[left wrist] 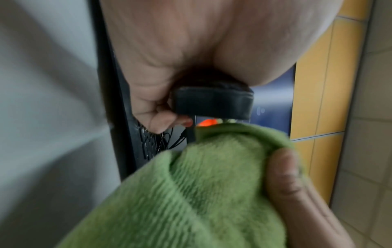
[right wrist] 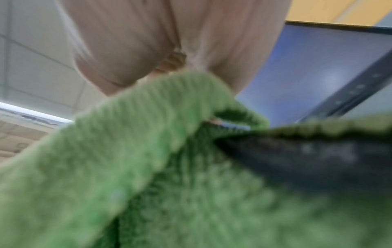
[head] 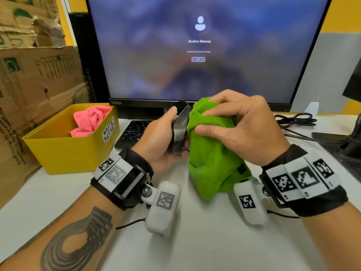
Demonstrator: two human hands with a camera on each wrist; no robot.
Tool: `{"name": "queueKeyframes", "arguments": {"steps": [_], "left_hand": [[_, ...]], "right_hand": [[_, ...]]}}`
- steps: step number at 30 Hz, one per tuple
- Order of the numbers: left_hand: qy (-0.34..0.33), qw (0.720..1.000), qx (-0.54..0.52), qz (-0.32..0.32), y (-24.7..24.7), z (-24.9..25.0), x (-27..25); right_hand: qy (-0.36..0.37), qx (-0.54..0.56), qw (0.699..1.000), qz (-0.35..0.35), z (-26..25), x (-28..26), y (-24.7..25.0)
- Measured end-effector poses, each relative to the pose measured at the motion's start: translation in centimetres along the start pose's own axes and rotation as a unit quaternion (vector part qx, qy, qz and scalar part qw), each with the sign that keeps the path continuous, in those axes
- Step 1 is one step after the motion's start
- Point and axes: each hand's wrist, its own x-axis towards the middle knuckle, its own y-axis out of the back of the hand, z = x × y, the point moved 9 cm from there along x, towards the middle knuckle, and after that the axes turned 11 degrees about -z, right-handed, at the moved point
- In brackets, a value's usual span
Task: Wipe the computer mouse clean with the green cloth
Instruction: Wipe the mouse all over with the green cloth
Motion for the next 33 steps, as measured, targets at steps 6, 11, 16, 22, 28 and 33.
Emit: {"name": "queueKeyframes", "arguments": {"steps": [6,11,16,22,28,33], "left_hand": [[-0.029,0.997,0.066,0.031,0.6,0.5,0.0],[-0.04,0.987,0.156,-0.007,-0.2,0.2,0.5],[-0.066,0.979,0.195,0.014,-0.2,0.8,0.3],[-0.057,0.969,0.238,0.03,0.3,1.1,0.3],[-0.057,0.966,0.252,0.022,-0.2,0.7,0.5],[-0.067,0.975,0.212,0.028,0.2,0.6,0.5]], "right_hand": [[0.034,-0.043,0.993,-0.1,-1.2,0.4,-2.8],[-0.061,-0.105,0.992,0.018,1.7,0.3,0.9],[-0.03,-0.074,0.996,-0.044,0.5,0.2,-0.3],[-0.032,-0.066,0.992,-0.106,0.1,0.2,-1.9],[-0.09,-0.159,0.983,0.022,2.1,0.0,1.7],[-0.014,-0.111,0.992,-0.062,-0.2,0.1,-1.1]]}}
